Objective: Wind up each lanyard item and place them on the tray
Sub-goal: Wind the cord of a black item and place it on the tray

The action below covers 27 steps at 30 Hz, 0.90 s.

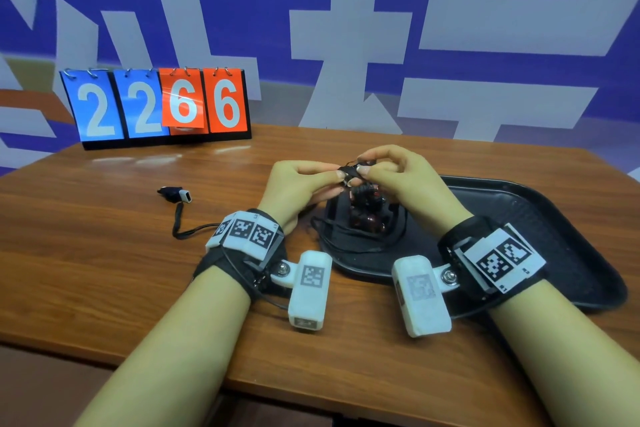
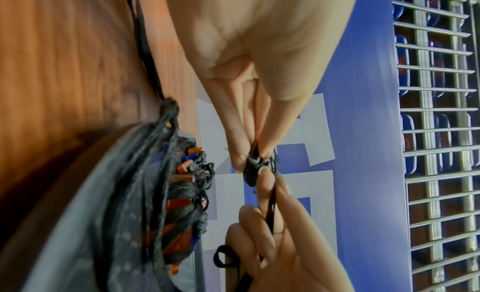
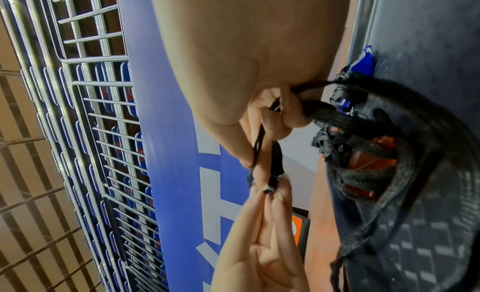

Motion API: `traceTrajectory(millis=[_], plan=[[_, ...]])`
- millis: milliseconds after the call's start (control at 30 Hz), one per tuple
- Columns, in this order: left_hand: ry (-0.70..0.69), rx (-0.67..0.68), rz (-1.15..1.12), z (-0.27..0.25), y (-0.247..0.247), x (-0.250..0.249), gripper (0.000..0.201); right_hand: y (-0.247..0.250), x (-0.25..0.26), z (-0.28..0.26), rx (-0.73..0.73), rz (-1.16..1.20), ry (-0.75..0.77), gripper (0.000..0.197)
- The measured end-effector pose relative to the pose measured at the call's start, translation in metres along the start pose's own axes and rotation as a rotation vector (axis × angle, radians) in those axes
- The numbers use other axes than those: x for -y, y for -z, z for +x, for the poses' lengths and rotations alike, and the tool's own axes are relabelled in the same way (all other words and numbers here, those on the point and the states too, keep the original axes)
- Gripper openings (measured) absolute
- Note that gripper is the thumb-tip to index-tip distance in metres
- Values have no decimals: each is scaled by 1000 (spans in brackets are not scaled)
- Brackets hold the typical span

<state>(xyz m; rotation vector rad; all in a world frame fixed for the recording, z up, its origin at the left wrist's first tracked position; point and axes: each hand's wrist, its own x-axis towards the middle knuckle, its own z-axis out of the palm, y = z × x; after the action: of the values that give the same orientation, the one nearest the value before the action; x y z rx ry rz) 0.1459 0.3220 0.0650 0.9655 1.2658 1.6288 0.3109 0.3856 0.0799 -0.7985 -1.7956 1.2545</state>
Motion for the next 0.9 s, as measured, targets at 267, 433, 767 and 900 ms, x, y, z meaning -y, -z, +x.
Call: traceTrajectory(millis=[267,433,767,900], plan=[[8,-6,-177,-2,1,-5,18,-8,-4,-2,-52,54,-11,24],[38,15,-285,-4,3,-9,10,-4,-6,-1,41,119,-4,7],[118,186,-284,-5,10,-16,12,9,-10,3,258,275,-247,15],[165,321,-120,-8,11,-16,21,15,-12,7,238,302,-318,15]])
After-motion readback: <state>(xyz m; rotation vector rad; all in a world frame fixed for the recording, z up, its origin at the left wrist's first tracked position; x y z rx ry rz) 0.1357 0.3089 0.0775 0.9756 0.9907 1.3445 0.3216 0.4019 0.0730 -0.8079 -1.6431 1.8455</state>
